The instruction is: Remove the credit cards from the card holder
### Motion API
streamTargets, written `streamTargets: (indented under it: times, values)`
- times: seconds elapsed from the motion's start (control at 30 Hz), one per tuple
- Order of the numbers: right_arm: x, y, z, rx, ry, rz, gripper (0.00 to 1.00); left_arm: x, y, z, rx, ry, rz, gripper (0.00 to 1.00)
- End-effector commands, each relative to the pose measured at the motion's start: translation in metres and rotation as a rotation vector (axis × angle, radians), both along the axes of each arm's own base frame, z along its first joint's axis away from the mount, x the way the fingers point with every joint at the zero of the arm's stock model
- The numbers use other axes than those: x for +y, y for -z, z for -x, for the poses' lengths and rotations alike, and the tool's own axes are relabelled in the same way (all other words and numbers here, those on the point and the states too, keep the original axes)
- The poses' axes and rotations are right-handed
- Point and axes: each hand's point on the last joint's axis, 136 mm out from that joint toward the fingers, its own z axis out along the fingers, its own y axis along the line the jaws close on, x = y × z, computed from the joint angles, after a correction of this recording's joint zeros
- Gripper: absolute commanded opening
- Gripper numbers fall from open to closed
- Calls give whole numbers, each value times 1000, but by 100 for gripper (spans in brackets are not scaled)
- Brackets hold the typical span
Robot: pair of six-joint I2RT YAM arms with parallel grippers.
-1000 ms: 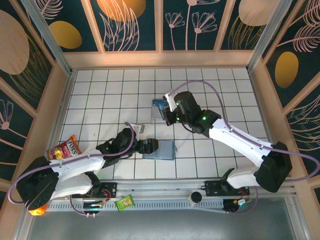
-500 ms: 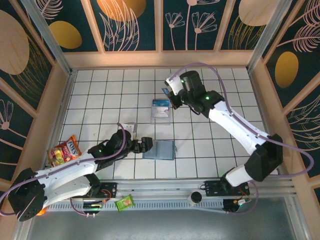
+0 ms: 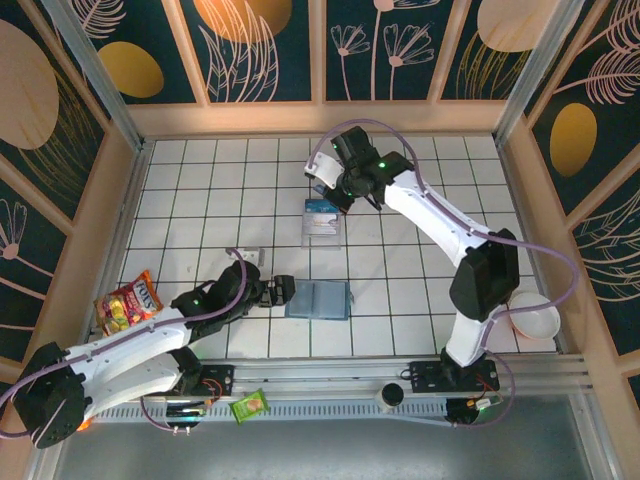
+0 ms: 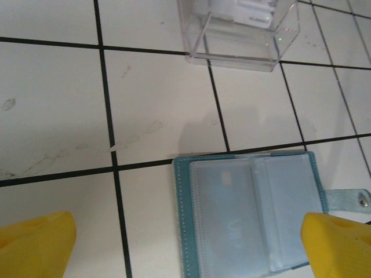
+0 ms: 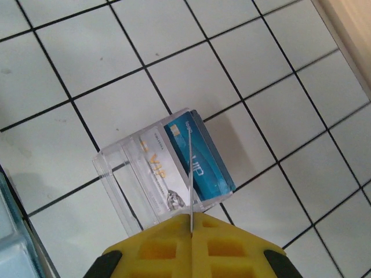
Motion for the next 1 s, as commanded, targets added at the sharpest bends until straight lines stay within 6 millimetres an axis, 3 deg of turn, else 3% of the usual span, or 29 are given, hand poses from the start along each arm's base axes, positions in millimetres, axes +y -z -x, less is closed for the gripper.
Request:
streamTargets:
  times: [0.0,0.43,0.97]
  values:
    - [2,2,5,5,-116,68,0,-1,-8,-6,-12,8,-29,99]
    - [22,27,-9,10,-312,161,0,-8,-3,-14,25,37,-26,99]
    - [17,68,-36,-21,-307,239,0,-9,4,-18,58,37,-50,99]
